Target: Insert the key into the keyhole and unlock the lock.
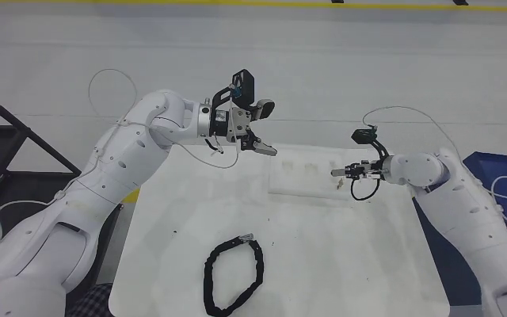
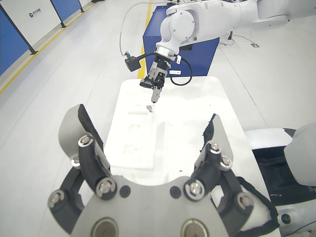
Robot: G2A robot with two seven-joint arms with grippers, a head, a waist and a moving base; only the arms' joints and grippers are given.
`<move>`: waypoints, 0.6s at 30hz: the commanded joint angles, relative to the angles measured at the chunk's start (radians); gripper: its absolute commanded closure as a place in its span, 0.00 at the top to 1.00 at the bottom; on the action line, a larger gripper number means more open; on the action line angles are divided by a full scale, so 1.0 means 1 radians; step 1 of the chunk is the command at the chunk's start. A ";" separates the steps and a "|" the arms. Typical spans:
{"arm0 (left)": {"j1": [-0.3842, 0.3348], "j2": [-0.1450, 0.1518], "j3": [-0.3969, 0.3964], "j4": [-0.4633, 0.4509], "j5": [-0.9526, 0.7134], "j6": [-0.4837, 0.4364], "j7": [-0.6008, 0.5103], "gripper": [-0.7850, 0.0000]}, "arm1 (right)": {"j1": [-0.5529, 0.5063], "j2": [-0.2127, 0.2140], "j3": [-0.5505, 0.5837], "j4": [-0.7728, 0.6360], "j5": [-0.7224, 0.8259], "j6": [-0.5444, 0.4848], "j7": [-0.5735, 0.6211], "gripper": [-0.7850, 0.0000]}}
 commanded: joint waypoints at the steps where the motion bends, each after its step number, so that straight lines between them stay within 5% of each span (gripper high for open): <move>1: 0.000 0.000 0.000 0.000 0.000 0.000 0.000 1.00 | 0.026 -0.019 -0.033 0.050 0.010 0.004 0.020 1.00; 18: 0.000 0.000 0.000 0.000 0.000 0.000 0.000 1.00 | 0.158 -0.148 -0.192 0.327 0.037 -0.089 0.061 1.00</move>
